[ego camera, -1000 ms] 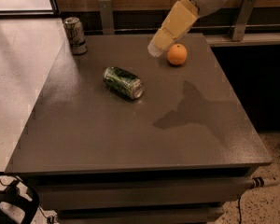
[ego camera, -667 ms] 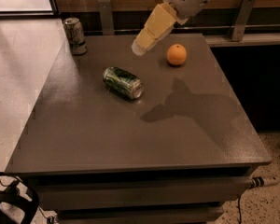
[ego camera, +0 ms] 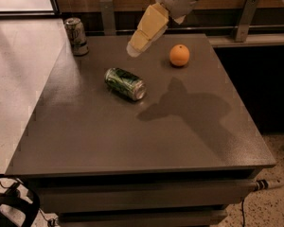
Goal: Place green can upright
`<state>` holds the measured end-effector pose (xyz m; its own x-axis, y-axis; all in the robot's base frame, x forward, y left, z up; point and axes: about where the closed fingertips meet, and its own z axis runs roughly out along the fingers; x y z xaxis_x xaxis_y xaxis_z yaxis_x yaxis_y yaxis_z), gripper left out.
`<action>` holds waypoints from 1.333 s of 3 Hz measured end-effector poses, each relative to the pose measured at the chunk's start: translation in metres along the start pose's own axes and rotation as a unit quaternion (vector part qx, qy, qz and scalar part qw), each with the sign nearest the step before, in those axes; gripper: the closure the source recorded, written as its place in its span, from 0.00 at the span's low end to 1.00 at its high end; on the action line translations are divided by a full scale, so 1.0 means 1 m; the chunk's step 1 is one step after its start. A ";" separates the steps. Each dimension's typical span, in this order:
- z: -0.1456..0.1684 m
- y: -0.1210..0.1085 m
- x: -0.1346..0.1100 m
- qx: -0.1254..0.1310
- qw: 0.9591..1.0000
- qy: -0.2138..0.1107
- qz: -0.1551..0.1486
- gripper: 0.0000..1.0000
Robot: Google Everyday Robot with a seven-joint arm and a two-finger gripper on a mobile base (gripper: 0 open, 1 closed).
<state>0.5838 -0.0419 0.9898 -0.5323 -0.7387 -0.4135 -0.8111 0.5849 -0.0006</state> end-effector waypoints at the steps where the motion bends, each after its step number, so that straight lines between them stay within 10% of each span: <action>1: 0.027 0.000 -0.012 0.032 0.997 0.064 0.004 0.00; 4: 0.092 0.008 -0.015 0.033 0.990 0.140 -0.002 0.00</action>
Offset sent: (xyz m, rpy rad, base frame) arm 0.0223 0.0354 -0.0616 -0.3614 0.1354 -0.0514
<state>0.6070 0.0044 0.9125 -0.5828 -0.7997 -0.1444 -0.8009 0.5953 -0.0646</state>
